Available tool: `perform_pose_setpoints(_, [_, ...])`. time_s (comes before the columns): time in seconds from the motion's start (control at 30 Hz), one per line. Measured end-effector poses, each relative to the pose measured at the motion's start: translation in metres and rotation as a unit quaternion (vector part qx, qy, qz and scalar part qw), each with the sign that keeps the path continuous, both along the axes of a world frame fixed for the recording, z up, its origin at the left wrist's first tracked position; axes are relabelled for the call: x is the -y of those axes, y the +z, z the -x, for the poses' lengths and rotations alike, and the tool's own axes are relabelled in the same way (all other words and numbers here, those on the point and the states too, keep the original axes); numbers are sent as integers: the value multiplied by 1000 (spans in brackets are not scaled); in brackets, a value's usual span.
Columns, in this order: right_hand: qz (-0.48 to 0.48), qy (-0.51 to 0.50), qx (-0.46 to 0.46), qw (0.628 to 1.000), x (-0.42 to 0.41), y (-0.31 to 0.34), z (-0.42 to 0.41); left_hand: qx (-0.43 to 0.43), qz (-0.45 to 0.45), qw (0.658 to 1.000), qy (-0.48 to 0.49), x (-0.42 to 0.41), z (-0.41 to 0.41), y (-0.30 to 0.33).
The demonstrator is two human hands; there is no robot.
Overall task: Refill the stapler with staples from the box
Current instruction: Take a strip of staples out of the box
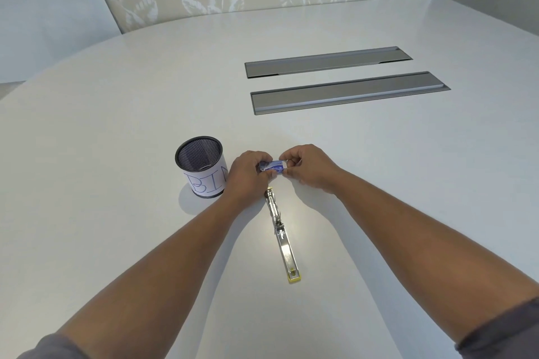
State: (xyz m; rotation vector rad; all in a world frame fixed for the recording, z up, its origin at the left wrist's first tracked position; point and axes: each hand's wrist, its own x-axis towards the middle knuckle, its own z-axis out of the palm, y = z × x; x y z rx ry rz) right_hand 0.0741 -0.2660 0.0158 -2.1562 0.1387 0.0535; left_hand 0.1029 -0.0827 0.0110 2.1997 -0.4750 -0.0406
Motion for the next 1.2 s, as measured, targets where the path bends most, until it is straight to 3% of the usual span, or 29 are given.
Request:
perform_pose_setpoints(0.33, [-27, -21, -14, 999, 0, 5, 7, -15, -2, 1000, 5, 0, -2, -1])
perform_pose_setpoints(0.6, [-132, -56, -27, 989, 3, 6, 10, 3, -23, 1000, 5, 0, -3, -3])
perform_pose_setpoints(0.97, [-120, -117, -16, 986, -4, 6, 8, 4, -19, 1000, 3, 0, -5, -4])
perform_pose_setpoints(1.2, [-79, -77, -28, 993, -2, 13, 3, 5, -24, 1000, 0, 0, -6, -4])
